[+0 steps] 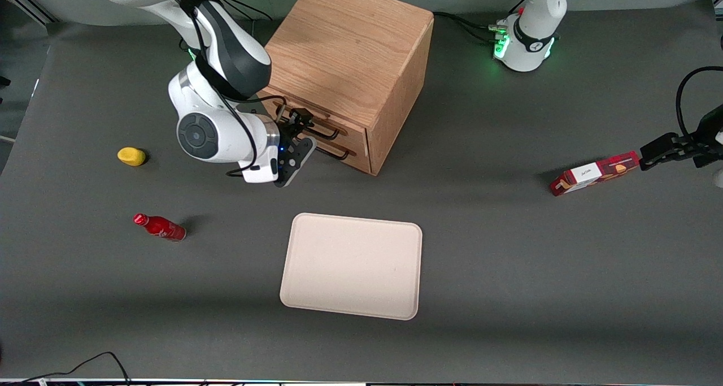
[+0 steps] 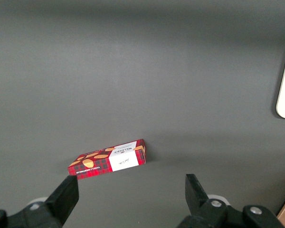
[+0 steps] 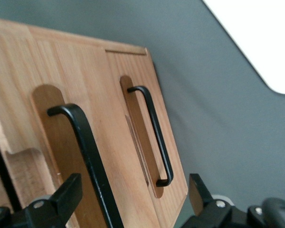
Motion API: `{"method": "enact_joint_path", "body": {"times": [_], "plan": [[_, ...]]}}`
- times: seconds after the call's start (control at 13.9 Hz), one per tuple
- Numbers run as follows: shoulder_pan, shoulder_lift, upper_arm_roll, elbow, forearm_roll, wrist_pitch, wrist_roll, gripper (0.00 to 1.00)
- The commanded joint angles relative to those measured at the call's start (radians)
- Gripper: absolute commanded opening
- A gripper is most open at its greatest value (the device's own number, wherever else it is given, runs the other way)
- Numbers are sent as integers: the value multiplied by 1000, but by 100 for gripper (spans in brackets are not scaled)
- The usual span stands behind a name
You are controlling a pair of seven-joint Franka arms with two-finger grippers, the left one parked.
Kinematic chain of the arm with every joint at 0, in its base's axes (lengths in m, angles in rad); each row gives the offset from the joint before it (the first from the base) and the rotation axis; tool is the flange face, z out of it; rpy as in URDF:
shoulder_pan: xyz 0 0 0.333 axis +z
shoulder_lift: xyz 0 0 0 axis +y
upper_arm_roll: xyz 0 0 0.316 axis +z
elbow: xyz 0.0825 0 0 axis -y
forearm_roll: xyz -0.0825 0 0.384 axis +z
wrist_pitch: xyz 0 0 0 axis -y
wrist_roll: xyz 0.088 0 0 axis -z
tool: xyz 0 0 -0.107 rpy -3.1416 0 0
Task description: Close top drawer
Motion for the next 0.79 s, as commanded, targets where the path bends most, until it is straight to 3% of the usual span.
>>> {"method": "enact_joint_path", "body": {"times": [0.0,0.14,0.43,0.72], "plan": [[-12,-12,-6,50,-38,-10,49,100],[-21,-14,-15,96,-83,-15,90,100],[-52,-61,-20,151,-216,-13,341,100],[-55,-137,-95,183,-424,-41,567,100]]}}
